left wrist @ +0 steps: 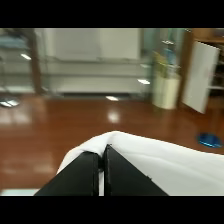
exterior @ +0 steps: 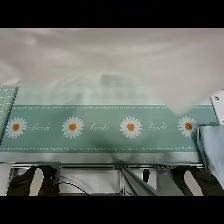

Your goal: Fold the shirts.

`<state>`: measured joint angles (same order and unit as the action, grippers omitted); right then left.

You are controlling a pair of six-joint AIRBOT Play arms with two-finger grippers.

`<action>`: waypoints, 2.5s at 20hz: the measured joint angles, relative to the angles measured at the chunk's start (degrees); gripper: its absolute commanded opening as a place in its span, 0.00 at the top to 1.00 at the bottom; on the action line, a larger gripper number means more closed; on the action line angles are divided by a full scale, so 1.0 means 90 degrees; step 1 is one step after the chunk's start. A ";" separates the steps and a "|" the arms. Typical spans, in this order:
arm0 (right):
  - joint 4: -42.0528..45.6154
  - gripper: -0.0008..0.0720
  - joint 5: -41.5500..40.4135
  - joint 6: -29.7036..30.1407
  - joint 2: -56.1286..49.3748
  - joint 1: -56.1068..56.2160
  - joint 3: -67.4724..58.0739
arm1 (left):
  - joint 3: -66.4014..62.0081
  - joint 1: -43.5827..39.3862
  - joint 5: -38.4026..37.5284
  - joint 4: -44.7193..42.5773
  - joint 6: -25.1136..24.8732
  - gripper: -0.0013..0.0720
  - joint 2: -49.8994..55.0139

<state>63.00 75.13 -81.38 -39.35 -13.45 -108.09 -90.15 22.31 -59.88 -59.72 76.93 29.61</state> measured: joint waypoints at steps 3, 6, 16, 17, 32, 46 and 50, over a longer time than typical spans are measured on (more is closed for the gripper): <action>0.0702 0.96 0.0491 -0.0255 0.0408 0.0002 -0.0044 | -0.0121 -0.0398 -0.0075 -0.1022 0.0257 0.96 -0.0546; 0.1049 0.96 0.0850 -0.0423 0.0568 0.0002 0.0046 | -0.0095 -0.0811 -0.0121 -0.1792 0.0510 0.96 -0.0767; 0.0005 0.96 0.0838 -0.0214 0.0000 0.0010 0.3220 | 0.2562 -0.1134 -0.0134 -0.1464 0.0908 0.96 0.0437; -0.0129 0.96 0.0641 -0.0070 -0.0274 0.0010 0.3534 | 0.2834 -0.1209 0.0041 -0.1311 0.0884 0.96 0.0794; -0.1785 0.96 -0.1477 0.0296 -0.6365 0.0007 0.2057 | 0.0848 -0.2200 0.1421 -0.0423 0.1086 0.96 0.7011; -0.0988 0.96 0.0845 0.0806 -0.6858 -0.0381 0.2021 | 0.0843 -0.1751 -0.1902 -0.0573 -0.0117 0.96 0.7451; -0.0733 0.96 0.0862 0.0826 -0.6866 -0.0367 0.2625 | 0.1209 -0.1729 -0.2198 -0.0651 -0.0262 0.96 0.7456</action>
<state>56.40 82.89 -73.95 -101.14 -16.75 -84.47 -79.26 6.74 -79.66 -65.58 74.56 96.71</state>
